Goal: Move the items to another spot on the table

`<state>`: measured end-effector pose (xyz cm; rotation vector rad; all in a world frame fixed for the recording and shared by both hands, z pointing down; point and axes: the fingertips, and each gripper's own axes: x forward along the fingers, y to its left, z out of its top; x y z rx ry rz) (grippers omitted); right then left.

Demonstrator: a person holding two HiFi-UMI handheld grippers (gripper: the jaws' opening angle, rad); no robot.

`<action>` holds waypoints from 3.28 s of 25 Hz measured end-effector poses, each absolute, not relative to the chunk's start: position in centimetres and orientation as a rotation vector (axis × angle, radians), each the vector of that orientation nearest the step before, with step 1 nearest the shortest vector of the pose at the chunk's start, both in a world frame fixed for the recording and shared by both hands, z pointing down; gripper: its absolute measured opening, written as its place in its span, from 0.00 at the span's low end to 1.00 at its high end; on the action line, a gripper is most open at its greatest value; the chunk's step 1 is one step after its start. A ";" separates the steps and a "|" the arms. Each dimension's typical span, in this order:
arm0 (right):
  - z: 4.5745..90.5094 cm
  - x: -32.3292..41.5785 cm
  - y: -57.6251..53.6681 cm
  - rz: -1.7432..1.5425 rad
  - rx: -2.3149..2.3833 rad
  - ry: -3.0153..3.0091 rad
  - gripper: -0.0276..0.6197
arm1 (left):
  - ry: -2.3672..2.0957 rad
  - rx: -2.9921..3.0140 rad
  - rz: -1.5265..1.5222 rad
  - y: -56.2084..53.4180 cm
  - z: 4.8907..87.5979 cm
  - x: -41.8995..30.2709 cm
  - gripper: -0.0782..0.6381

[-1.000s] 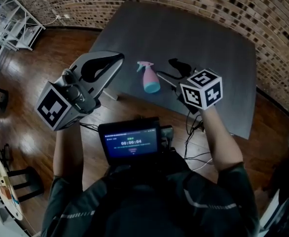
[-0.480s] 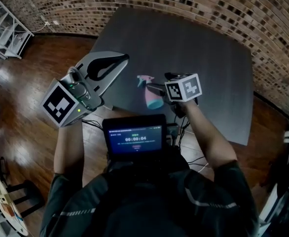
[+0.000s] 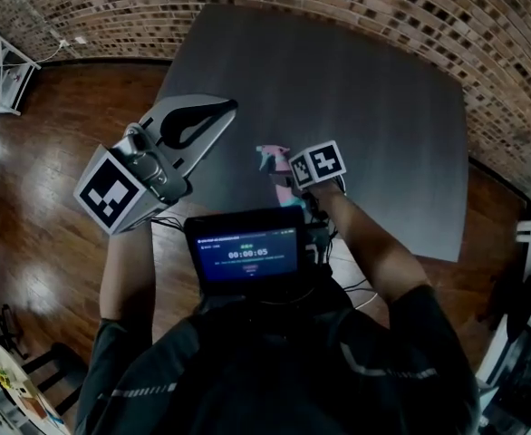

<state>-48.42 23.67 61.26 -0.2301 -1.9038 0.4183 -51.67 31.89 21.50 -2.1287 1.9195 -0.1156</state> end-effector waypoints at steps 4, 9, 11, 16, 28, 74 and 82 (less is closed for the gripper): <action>63.8 -47.5 23.4 0.406 -0.180 -1.838 0.71 | 1.918 -2.155 -0.087 31.7 22.6 -52.3 0.10; 66.2 -47.4 23.3 0.409 -0.147 -1.745 0.71 | 1.913 -2.196 -0.062 31.1 23.7 -54.6 0.10; 66.9 -47.2 23.6 0.438 -0.146 -1.719 0.71 | 1.913 -2.203 -0.054 31.0 23.9 -55.1 0.10; 67.5 -47.4 23.5 0.430 -0.120 -1.705 0.68 | 1.907 -2.227 -0.034 30.8 24.7 -56.0 0.10; 65.9 -47.6 23.4 0.474 -0.104 -1.819 0.64 | 1.835 -2.266 -0.009 30.7 24.3 -56.2 0.10; 43.1 -2.0 0.9 0.587 0.589 -2.531 0.63 | 1.049 -2.686 0.040 8.4 21.9 -9.6 0.10; 42.4 7.4 -3.0 0.637 0.781 -2.529 0.63 | 0.853 -2.766 0.032 4.0 22.1 -1.3 0.10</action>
